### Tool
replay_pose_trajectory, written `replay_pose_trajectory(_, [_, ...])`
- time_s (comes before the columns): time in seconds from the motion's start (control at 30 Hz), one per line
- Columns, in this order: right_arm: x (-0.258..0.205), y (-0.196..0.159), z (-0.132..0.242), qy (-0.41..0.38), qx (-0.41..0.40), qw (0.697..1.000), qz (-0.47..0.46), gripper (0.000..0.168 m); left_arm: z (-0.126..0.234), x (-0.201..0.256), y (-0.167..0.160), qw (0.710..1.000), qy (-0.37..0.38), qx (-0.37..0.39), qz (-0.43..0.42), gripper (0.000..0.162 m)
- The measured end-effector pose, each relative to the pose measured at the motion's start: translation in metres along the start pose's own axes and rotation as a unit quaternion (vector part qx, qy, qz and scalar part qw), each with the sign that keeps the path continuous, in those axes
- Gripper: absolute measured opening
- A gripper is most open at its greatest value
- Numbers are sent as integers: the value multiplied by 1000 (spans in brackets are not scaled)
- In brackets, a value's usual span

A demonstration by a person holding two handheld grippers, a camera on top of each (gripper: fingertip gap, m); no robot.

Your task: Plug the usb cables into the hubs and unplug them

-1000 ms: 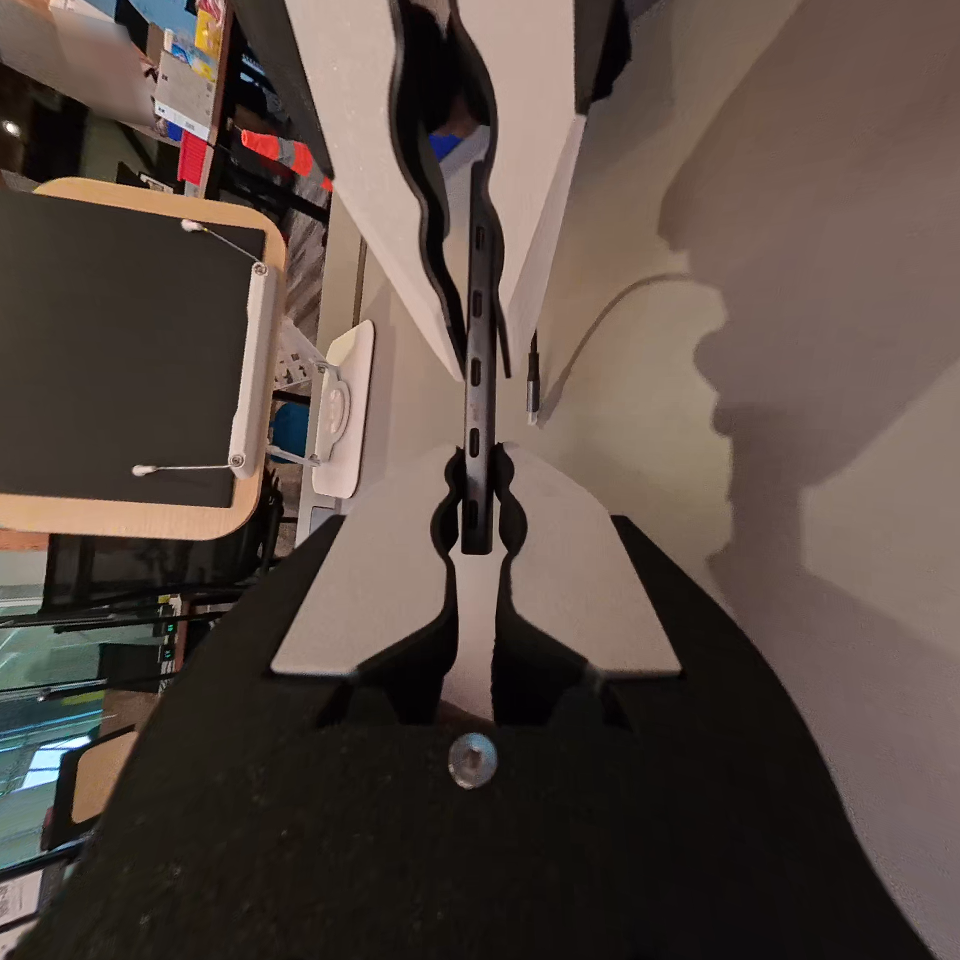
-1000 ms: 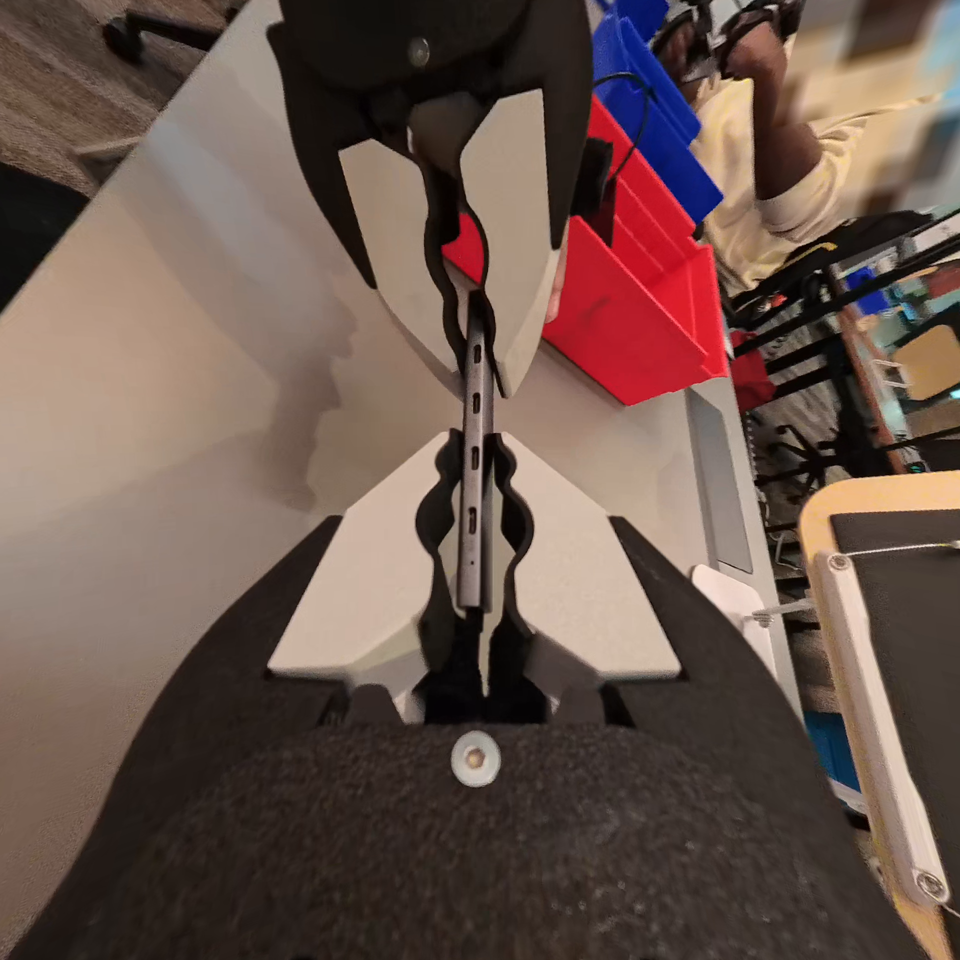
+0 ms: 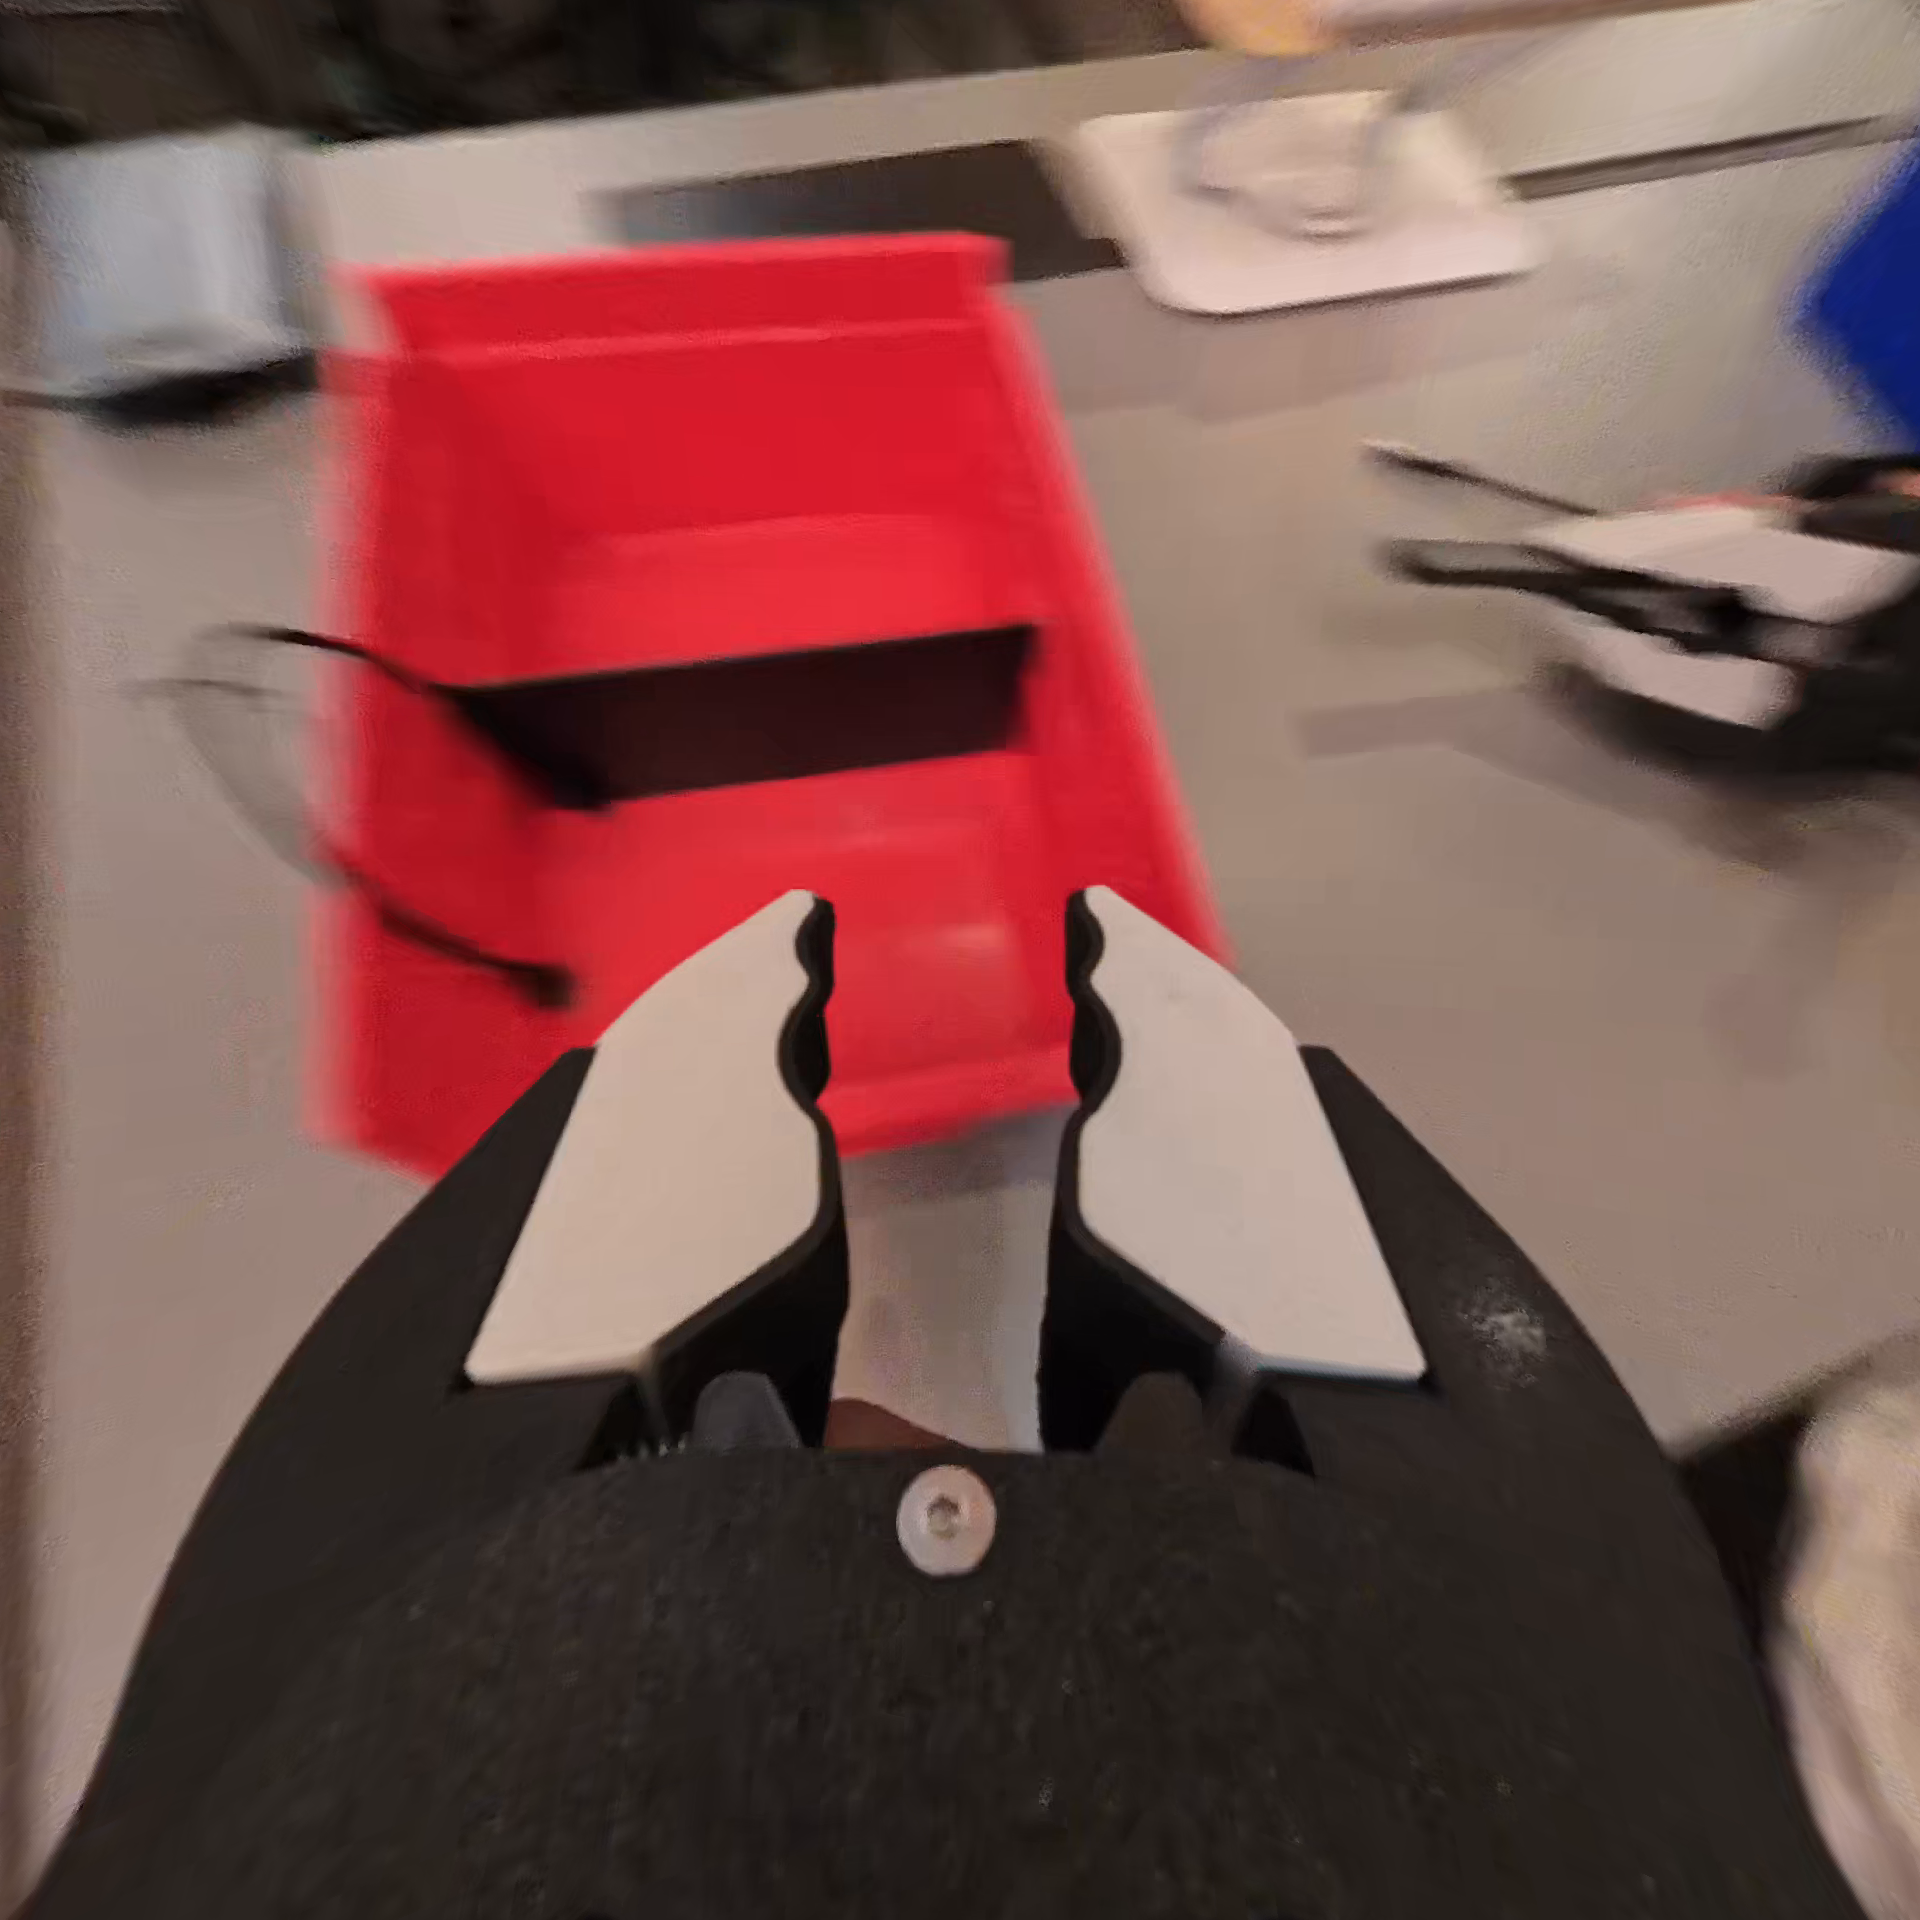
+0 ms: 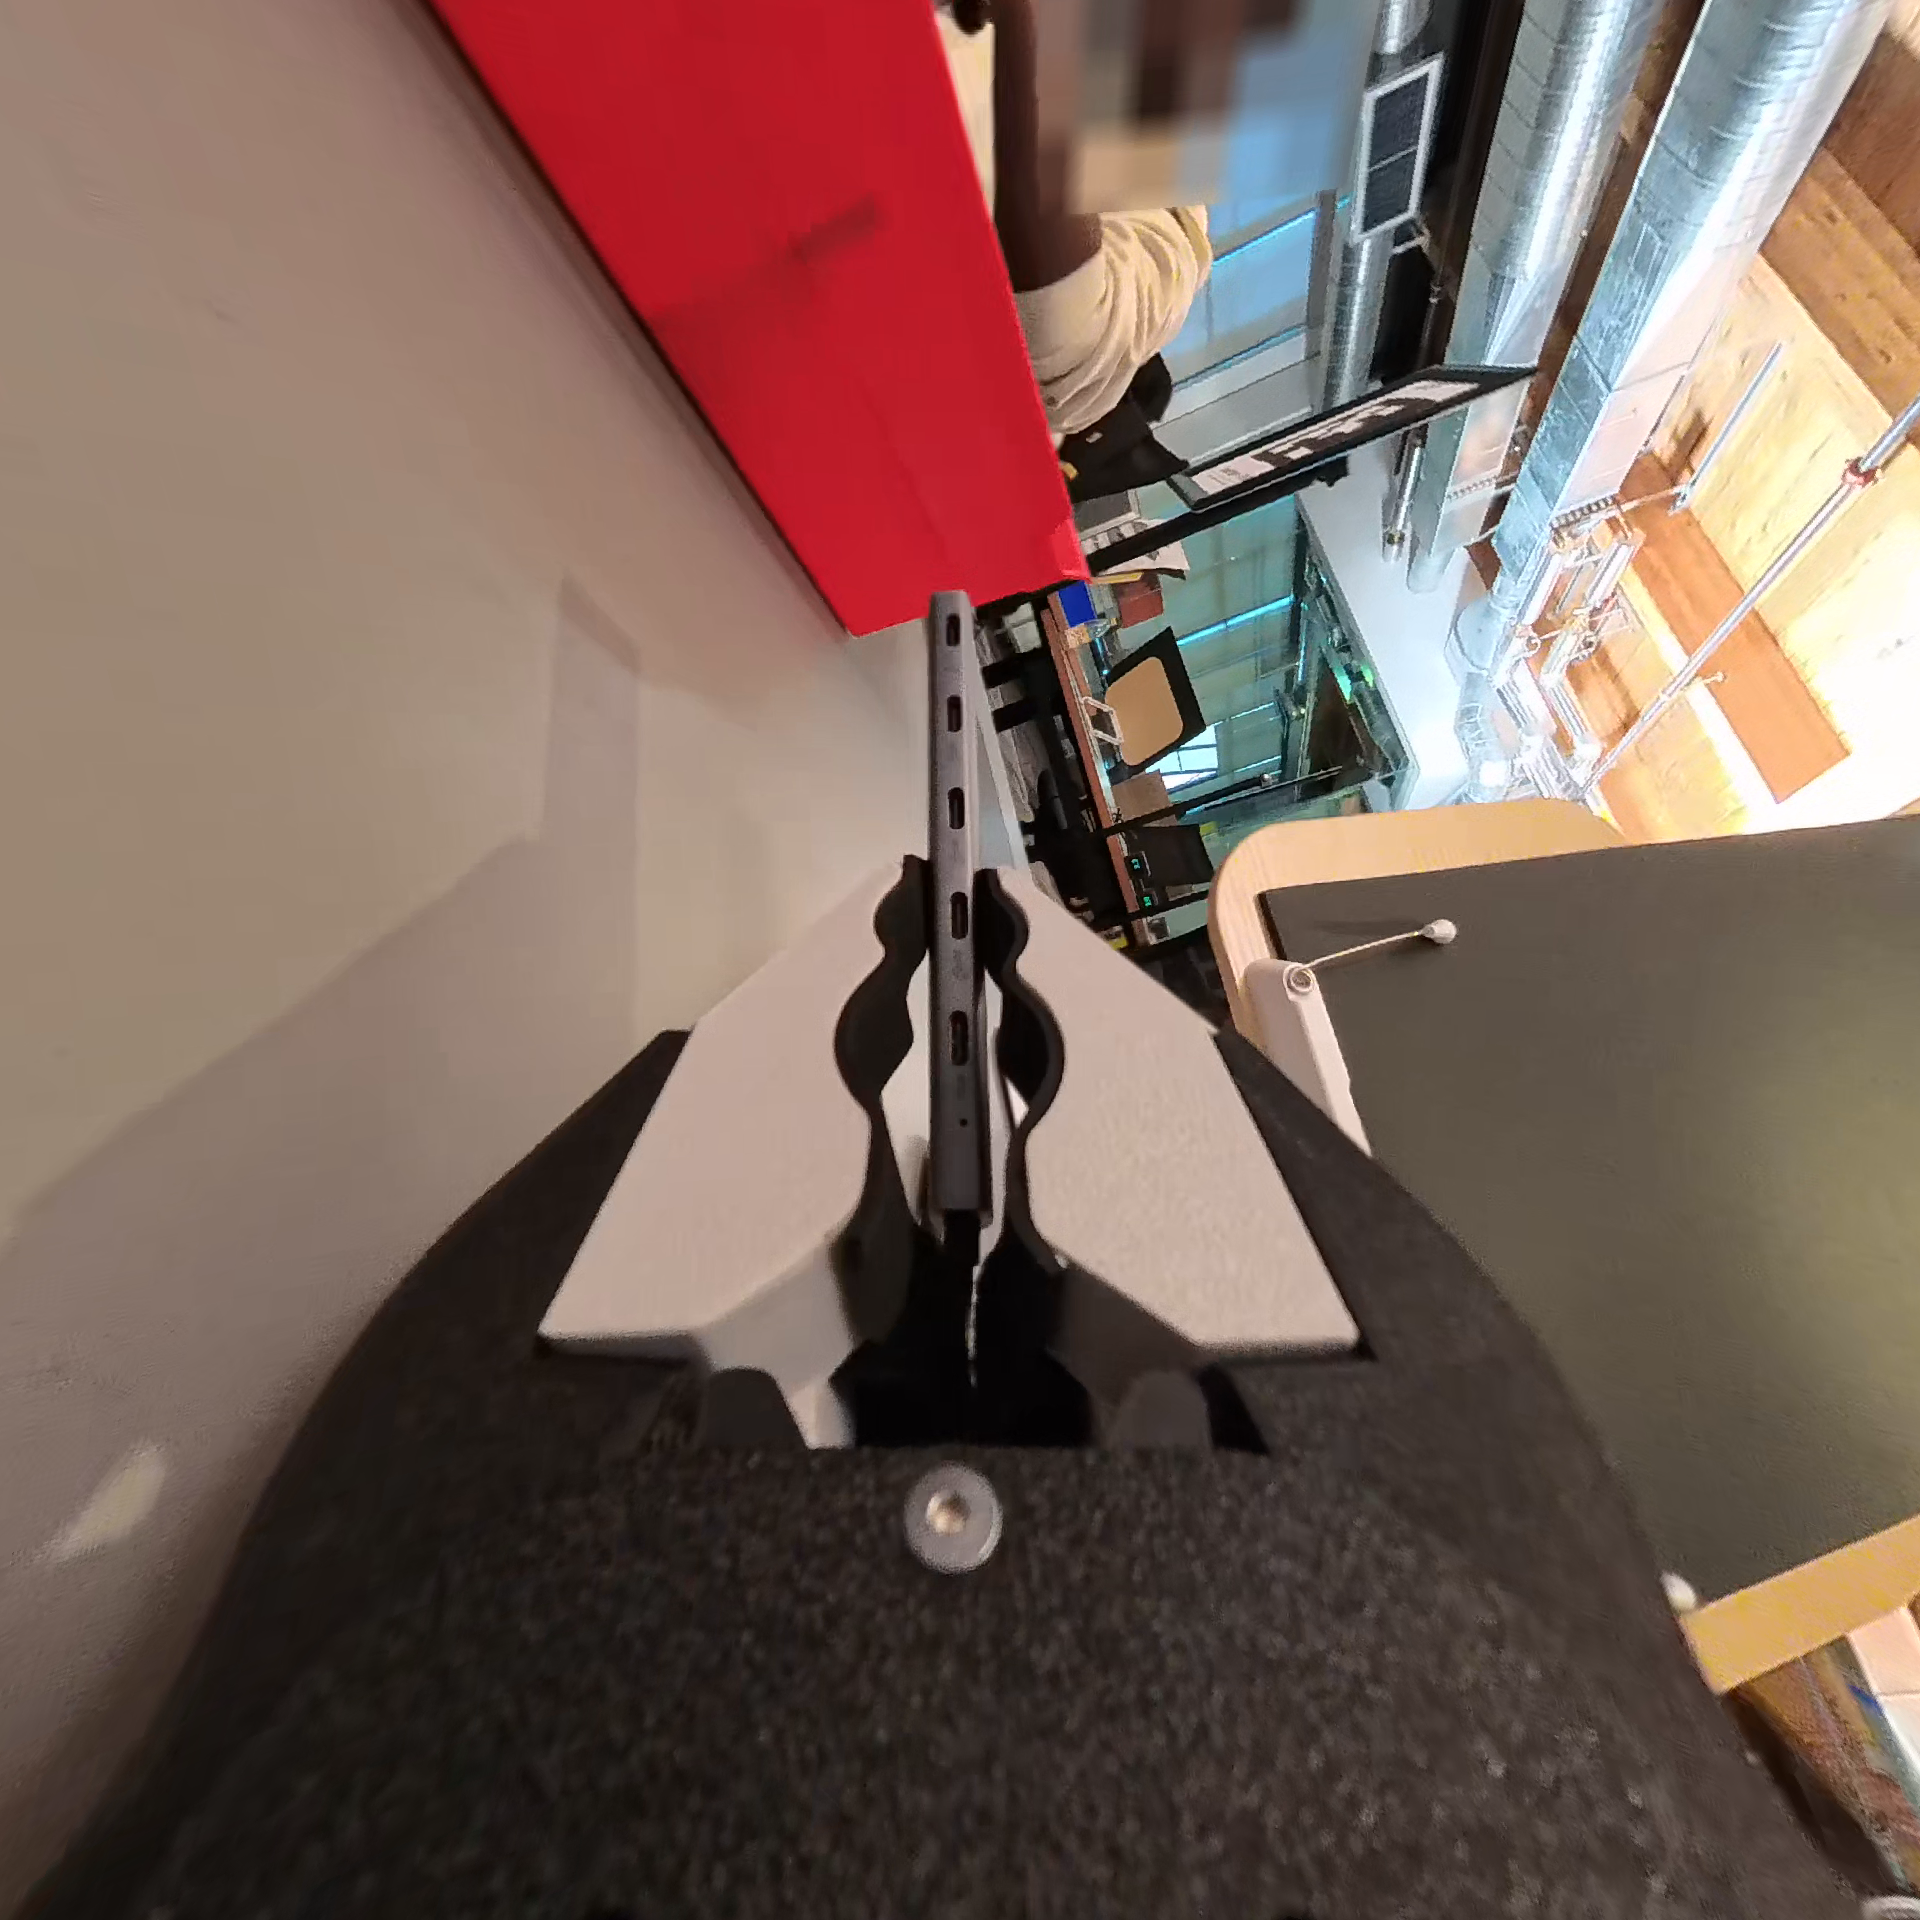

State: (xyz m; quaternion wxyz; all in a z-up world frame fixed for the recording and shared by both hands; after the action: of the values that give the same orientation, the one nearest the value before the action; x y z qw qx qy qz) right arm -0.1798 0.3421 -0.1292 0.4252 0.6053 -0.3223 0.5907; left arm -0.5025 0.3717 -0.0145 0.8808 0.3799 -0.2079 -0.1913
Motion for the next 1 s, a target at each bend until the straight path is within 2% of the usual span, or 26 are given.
replay_pose_trajectory(0.13, [5, -6, 0, -2, -8, 1000, -28, 8, -17, -76, 56, 992, 124, -29, 3, 54])
replay_pose_trajectory(0.23, [4, -8, -1, 2, -14, 999, -32, 8, -47, -89, 61, 988, 137, -73, -6, 61])
replay_pose_trajectory(0.33, [0, -7, -1, 10, -15, 1000, -20, 8, -73, -101, 51, 980, 161, -115, -9, 61])
replay_pose_trajectory(0.4, [-3, -6, -2, 15, -14, 1000, -13, 8, -82, -107, 48, 977, 173, -121, -4, 51])
replay_pose_trajectory(0.47, [-3, -6, -2, 16, -15, 1000, -12, 8, -82, -109, 49, 976, 187, -115, -8, 14])
replay_pose_trajectory(0.5, [-3, -6, -2, 16, -15, 1000, -14, 8, -80, -108, 50, 976, 192, -106, -16, 2])
replay_pose_trajectory(0.6, [-1, -8, -1, 14, -16, 1000, -23, 8, -71, -103, 54, 976, 198, -90, -28, 2])
replay_pose_trajectory(0.67, [1, -9, -1, 10, -16, 999, -31, 8, -59, -99, 61, 979, 197, -51, -23, 2])
replay_pose_trajectory(0.8, [6, -12, -1, 2, -18, 999, -48, 8, -11, -62, 85, 985, 137, 98, 33, 2])
replay_pose_trajectory(0.9, [10, -15, -1, -6, -21, 998, -61, 8, 29, 11, 88, 976, 9, 212, 44, 2])
replay_pose_trajectory(1.0, [14, -18, 0, -12, -23, 996, -80, 8, 60, 94, 64, 950, -133, 269, 83, 2])
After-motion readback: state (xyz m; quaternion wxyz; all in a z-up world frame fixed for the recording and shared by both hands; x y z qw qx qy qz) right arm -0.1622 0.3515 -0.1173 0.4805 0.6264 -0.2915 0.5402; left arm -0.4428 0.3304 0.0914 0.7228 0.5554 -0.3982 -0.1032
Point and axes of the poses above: each gripper's, where its closed fingertips meet, z back along the fingers, y out of its top, x = y × z across the jaws, the point moved 3 cm from there along z, back along the fingers, and after that the axes turned 15 degrees about z, right-handed, at the moved point
